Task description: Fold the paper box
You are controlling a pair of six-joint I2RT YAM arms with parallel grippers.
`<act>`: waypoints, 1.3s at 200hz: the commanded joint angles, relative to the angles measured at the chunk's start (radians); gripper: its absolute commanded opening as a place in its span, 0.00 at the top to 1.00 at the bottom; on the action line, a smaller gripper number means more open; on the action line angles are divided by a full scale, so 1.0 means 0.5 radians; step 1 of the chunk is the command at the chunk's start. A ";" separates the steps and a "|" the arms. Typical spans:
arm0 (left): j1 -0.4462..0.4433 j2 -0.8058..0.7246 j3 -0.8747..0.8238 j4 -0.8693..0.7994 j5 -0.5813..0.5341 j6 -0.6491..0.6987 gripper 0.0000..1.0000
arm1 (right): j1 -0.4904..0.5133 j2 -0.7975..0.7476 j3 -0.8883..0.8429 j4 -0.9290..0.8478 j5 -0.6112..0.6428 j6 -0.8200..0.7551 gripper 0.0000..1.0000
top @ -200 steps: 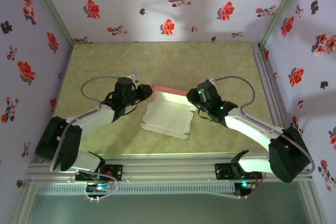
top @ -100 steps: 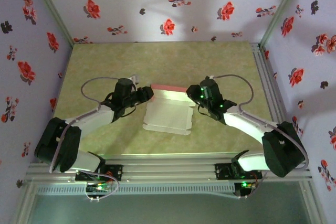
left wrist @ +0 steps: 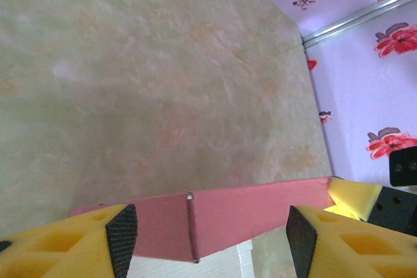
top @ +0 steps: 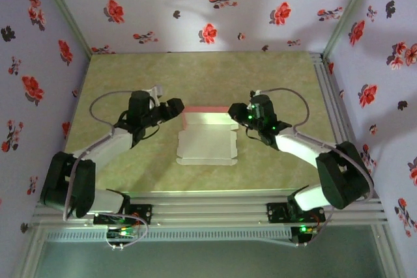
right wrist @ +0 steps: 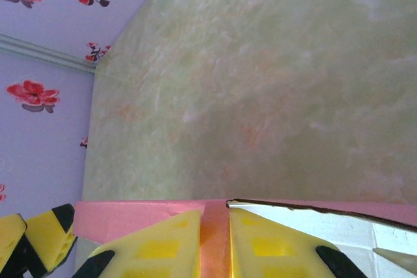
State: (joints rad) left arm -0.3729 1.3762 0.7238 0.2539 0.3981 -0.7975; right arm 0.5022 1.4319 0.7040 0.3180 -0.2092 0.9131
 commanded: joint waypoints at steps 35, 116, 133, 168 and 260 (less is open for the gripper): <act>0.000 0.174 0.020 0.139 0.130 0.150 0.35 | -0.074 0.165 0.102 0.049 -0.272 -0.143 0.82; -0.010 0.246 -0.150 0.390 0.253 0.226 0.41 | -0.127 0.227 0.151 0.026 -0.373 -0.140 0.78; -0.013 0.268 -0.184 0.450 0.256 0.223 0.41 | -0.133 0.223 0.155 0.015 -0.382 -0.139 0.78; -0.024 0.298 -0.219 0.519 0.249 0.224 0.44 | -0.139 0.209 0.164 -0.019 -0.402 -0.148 0.74; -0.074 0.278 -0.334 0.589 0.141 0.226 0.48 | -0.238 -0.155 0.231 -0.744 -0.421 -0.470 0.56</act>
State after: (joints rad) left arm -0.3901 1.5055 0.5896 0.5800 0.4911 -0.7067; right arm 0.4049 1.4326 0.7921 0.1276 -0.4232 0.7845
